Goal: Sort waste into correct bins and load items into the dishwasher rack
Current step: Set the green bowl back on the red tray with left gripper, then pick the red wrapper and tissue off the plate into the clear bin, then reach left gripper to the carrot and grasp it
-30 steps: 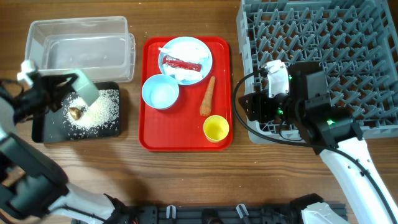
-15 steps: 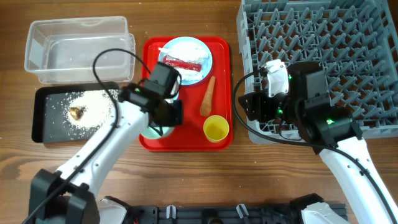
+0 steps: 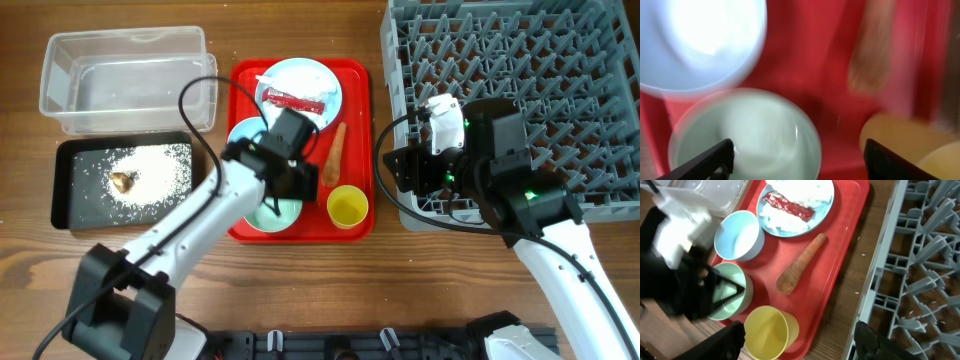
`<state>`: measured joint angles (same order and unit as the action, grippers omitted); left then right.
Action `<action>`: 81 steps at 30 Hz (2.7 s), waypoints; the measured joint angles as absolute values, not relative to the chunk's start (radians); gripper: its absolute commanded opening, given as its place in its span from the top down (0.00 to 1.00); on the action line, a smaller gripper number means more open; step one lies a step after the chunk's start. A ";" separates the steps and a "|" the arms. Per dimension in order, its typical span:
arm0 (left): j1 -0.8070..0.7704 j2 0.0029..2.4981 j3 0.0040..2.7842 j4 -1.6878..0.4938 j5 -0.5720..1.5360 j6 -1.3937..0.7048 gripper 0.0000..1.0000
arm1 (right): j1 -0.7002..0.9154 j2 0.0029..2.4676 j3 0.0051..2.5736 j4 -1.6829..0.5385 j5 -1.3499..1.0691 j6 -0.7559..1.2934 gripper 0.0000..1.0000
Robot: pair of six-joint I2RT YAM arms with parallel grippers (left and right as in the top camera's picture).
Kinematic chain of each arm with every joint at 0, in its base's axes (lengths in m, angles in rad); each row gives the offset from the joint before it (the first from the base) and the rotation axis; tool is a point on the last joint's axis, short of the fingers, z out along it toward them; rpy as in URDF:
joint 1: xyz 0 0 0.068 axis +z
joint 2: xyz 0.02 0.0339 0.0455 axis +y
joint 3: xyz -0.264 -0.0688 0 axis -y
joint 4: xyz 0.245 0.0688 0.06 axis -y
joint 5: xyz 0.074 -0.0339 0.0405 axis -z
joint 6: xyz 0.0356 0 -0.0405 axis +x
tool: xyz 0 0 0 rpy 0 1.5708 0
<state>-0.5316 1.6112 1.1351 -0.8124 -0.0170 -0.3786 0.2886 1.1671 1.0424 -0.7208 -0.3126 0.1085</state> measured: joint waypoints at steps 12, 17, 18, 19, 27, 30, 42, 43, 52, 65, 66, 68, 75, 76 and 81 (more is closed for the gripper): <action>-0.347 2.122 1.740 -0.651 -0.018 0.210 0.00 | 0.289 1.168 1.042 -0.744 -0.313 0.117 0.23; -0.347 2.178 1.761 -0.675 -0.017 0.424 0.00 | 0.289 1.168 1.042 -0.764 -0.305 0.117 0.22; -0.347 2.178 1.765 -0.689 -0.013 0.444 0.00 | 0.289 1.168 1.042 -0.764 -0.305 0.117 0.22; -0.347 2.178 1.769 -0.727 0.001 0.471 0.00 | 0.289 1.168 1.042 -0.764 -0.305 0.117 0.22; -0.344 2.297 1.782 -0.669 0.045 0.523 0.13 | 0.289 1.168 1.042 -0.764 -0.302 0.117 0.22; -0.345 2.310 1.792 -0.661 0.064 0.524 0.96 | 0.289 1.168 1.042 -0.764 -0.301 0.117 0.22; -0.327 2.254 1.790 -0.649 0.053 0.190 0.96 | 0.289 1.168 1.042 -0.764 -0.290 0.117 0.22; -0.314 2.215 1.790 -0.651 0.051 0.148 0.96 | 0.289 1.168 1.042 -0.764 -0.290 0.117 0.22; -0.031 1.908 1.793 -0.715 0.049 0.001 0.96 | 0.289 1.168 1.042 -0.764 -0.290 0.117 0.22; 0.258 2.087 1.790 -0.653 0.043 -0.010 0.28 | 0.289 1.168 1.042 -0.764 -0.290 0.120 0.22; 0.257 2.085 1.790 -0.654 0.043 -0.014 0.33 | 0.289 1.168 1.042 -0.764 -0.290 0.120 0.22; 0.257 2.080 1.790 -0.656 0.043 -0.050 0.34 | 0.289 1.168 1.042 -0.764 -0.290 0.120 0.23; 0.241 1.790 1.795 -0.885 0.208 -0.128 0.23 | 0.289 1.168 1.042 -0.751 -0.290 0.121 0.18; 0.218 1.751 1.797 -0.958 0.225 -0.130 0.24 | 0.289 1.168 1.042 -0.741 -0.290 0.124 0.18; 0.037 1.742 1.794 -1.244 0.253 -0.113 0.19 | 0.289 1.168 1.042 -0.723 -0.289 0.131 0.02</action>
<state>0.0372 1.7420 1.7943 -1.2442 0.2531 -0.1127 0.2890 1.1679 1.0424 -0.7227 -0.2890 0.1314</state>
